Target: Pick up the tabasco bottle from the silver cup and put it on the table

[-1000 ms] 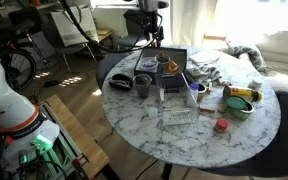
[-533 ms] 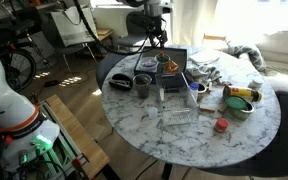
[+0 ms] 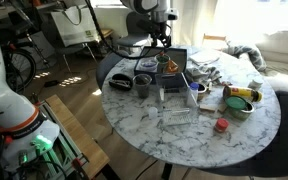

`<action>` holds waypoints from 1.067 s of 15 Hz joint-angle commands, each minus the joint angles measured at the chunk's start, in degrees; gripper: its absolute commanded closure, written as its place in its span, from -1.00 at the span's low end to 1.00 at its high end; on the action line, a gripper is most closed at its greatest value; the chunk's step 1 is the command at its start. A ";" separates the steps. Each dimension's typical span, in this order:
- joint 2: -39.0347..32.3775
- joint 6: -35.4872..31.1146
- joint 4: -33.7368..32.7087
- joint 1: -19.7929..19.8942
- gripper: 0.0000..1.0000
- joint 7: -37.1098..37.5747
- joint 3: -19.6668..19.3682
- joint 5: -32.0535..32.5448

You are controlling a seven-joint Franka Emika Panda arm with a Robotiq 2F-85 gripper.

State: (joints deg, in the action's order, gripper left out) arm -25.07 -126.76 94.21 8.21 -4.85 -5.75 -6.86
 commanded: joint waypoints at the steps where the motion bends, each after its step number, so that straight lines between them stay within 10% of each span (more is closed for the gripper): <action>1: -4.01 2.40 -4.62 1.75 -0.81 -1.38 1.76 -2.00; 12: -8.53 6.55 -10.17 2.03 -0.21 -0.31 2.13 -1.51; 13: -8.59 6.69 -10.36 2.06 0.21 -0.31 2.17 -1.56; 16: -8.14 7.73 -10.53 2.00 0.55 -0.42 2.40 -1.70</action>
State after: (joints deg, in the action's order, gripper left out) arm -32.49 -121.55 85.52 9.20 -4.91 -4.49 -7.69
